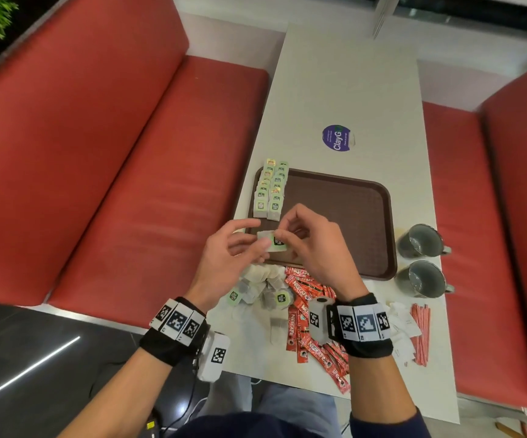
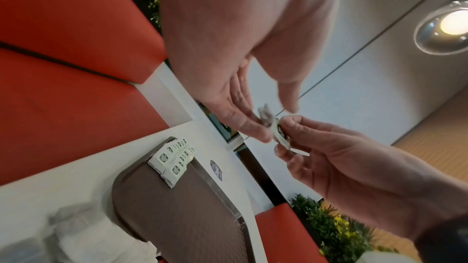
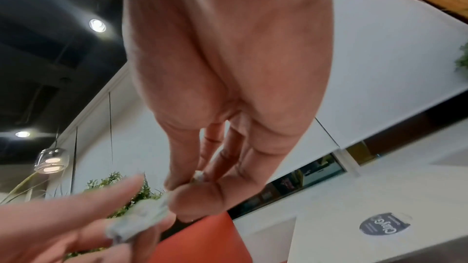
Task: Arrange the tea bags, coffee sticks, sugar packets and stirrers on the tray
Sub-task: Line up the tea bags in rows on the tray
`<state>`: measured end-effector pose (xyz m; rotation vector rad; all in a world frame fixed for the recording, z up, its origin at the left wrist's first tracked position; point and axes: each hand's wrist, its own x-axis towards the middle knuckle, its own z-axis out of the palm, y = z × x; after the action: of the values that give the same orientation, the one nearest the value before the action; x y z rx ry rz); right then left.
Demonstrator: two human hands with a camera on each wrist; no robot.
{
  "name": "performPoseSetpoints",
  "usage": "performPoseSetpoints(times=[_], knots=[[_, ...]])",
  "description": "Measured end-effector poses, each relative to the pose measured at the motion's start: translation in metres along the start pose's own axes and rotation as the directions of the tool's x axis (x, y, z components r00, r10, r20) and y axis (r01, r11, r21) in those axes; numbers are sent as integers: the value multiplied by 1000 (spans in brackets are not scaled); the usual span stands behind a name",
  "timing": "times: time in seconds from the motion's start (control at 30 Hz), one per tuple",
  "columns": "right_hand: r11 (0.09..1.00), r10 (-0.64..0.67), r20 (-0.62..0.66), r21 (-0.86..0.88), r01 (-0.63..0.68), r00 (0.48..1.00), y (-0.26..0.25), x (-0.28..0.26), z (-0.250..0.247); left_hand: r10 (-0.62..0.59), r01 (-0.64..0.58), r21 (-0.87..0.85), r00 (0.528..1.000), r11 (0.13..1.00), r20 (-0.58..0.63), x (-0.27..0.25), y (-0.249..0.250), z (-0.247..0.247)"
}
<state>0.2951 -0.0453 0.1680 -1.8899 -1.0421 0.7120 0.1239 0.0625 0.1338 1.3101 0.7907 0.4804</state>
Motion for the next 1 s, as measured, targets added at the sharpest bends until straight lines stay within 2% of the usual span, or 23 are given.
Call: performPoseSetpoints(times=[0.1,0.2,0.33,0.4,0.53,0.6,0.7,0.8,1.0], knots=[[996,-33,-18,78,34,999,-1,0,-7,18,-17,-68,1000,998,2,2,-1,2],[978,18,-81,211,-1,997,3,-1,-10,29,-30,-141,1000,990,-12,3,0,6],[956,40,6,292,-40,999,13,-4,-12,52,-57,-107,998,993,-45,6,-2,9],[939,42,-4,342,-38,999,18,-6,-11,53,-56,-73,998,996,-41,8,-4,10],[976,-9,0,219,9,1000,30,-4,-8,12,-12,-17,999,1000,35,12,-11,12],[980,-13,-13,200,15,1000,33,-3,-7,1,-1,8,1000,1000,26,14,-15,12],[951,74,-98,307,-41,992,36,-1,-1,-14,13,-19,998,1000,-64,17,-20,14],[918,166,-116,381,-110,979,42,-2,15,-11,3,-58,989,998,-147,23,-26,17],[882,219,-168,454,-121,961,52,14,40,-11,7,-24,987,1000,-158,32,-36,12]])
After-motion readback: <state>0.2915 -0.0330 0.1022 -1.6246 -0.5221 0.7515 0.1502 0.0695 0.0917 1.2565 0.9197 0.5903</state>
